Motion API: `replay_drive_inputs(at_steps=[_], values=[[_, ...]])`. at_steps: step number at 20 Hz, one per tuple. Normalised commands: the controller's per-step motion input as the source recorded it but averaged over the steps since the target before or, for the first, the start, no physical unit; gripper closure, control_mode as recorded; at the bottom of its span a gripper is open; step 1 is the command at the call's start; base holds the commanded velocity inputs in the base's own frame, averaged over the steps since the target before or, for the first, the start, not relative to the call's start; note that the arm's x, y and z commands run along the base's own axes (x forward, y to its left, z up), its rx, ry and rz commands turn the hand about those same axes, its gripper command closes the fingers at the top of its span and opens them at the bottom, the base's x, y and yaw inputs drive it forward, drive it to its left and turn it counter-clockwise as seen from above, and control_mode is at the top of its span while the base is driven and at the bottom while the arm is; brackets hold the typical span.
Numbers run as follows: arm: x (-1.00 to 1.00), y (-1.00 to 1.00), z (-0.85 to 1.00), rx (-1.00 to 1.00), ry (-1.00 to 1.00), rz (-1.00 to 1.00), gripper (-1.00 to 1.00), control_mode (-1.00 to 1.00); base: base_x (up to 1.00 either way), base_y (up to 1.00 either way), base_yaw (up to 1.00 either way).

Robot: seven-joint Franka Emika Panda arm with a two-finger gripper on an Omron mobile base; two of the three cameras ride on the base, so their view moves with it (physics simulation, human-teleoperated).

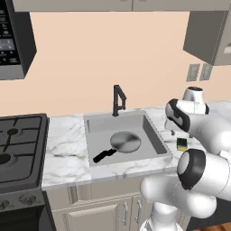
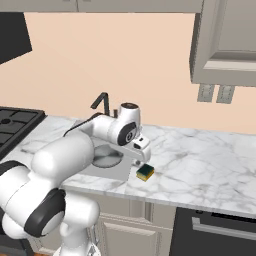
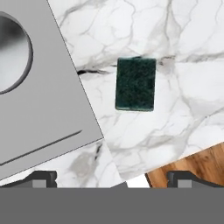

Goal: Pick the pan and sponge and place them into the sink. Then turn on the water.

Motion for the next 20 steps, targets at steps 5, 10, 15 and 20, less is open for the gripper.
replay_drive_inputs(at_steps=[5, 10, 15, 20], values=[[0.0, -0.21, -0.02, 0.0, 0.01, 0.02, -1.0, -1.0, 0.0, 0.0, 0.0], [0.01, -0.12, -0.01, 0.0, 0.0, 0.03, -1.0, -1.0, 0.0, 0.0, 0.0], [0.0, -0.07, -0.04, 0.0, 0.0, 0.03, -1.0, -1.0, 0.0, 0.0, 0.0], [0.01, -0.09, -0.07, -0.01, 0.0, 0.03, -1.0, -1.0, 0.0, 0.0, 0.0]])
